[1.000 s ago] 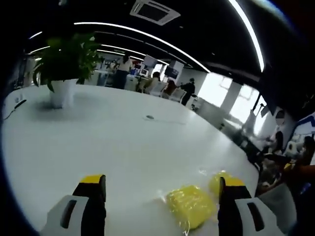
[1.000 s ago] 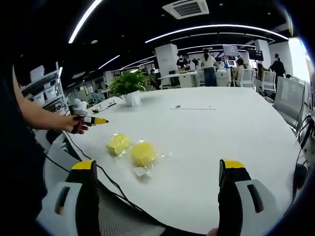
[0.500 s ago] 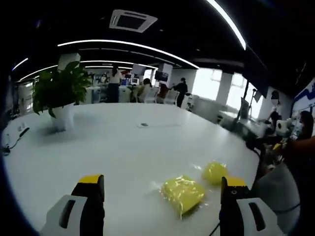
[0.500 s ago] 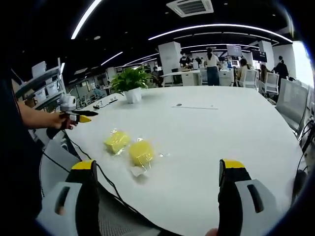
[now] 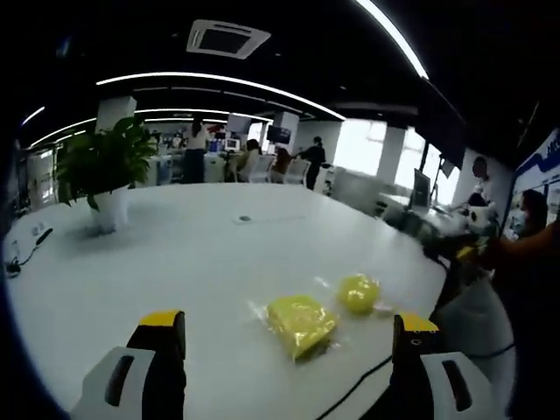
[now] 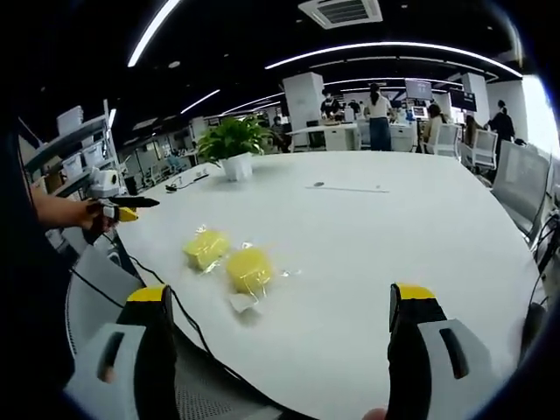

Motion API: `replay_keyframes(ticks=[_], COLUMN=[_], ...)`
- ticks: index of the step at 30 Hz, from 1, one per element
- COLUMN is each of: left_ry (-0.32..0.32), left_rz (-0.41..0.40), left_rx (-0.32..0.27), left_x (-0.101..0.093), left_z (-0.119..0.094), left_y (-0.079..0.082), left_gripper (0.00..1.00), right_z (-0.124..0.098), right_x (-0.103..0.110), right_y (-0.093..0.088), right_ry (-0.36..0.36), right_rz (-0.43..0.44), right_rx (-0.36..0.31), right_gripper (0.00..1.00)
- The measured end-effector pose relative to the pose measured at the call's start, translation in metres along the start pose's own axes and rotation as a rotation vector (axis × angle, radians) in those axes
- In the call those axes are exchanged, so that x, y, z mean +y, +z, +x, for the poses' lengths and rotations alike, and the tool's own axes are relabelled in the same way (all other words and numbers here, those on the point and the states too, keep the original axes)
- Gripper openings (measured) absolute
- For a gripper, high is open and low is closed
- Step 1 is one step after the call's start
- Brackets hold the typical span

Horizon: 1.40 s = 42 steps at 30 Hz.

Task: Compare the silicone blocks by pressing each to a similar depth, holding the contact briefly, and releasing to observe deformation and rebound differences across the visible hardness samples.

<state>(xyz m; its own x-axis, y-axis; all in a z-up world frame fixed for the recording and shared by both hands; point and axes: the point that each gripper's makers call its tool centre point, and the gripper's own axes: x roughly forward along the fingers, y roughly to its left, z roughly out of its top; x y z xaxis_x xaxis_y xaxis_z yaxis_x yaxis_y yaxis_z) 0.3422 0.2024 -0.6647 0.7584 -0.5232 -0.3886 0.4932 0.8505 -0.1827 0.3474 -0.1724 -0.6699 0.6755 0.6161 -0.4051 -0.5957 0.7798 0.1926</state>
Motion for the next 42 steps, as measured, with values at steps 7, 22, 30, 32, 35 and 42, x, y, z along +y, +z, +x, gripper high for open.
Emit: replay_keyframes(ticks=[7, 22, 30, 32, 35, 42], left_ry=[0.005, -0.056, -0.103, -0.126, -0.15, -0.187], left_rz=[-0.006, -0.16, -0.217, -0.208, -0.202, -0.232], left_rx=[0.01, 0.059, 0.087, 0.099, 0.138, 0.211], left_x=[-0.006, -0.04, -0.056, -0.062, -0.067, -0.068], left_z=[-0.008, 0.03, 0.069, 0.079, 0.096, 0.135], left_y=[-0.004, 0.012, 0.028, 0.032, 0.034, 0.037], left_gripper=[1.0, 1.0, 1.0, 1.0, 1.0, 1.0], right_z=[0.0, -0.003, -0.008, -0.009, -0.011, -0.016], right_x=[0.001, -0.009, -0.007, -0.006, -0.003, -0.002], right_y=[-0.009, -0.013, -0.009, -0.009, -0.011, -0.017], right_ry=[0.014, 0.039, 0.049, 0.046, 0.046, 0.042], right_rz=[0.004, 0.01, 0.017, 0.018, 0.016, 0.031], right_rx=[0.018, 0.031, 0.02, 0.018, 0.021, 0.022], right_gripper=[0.96, 0.96, 0.96, 0.96, 0.96, 0.96])
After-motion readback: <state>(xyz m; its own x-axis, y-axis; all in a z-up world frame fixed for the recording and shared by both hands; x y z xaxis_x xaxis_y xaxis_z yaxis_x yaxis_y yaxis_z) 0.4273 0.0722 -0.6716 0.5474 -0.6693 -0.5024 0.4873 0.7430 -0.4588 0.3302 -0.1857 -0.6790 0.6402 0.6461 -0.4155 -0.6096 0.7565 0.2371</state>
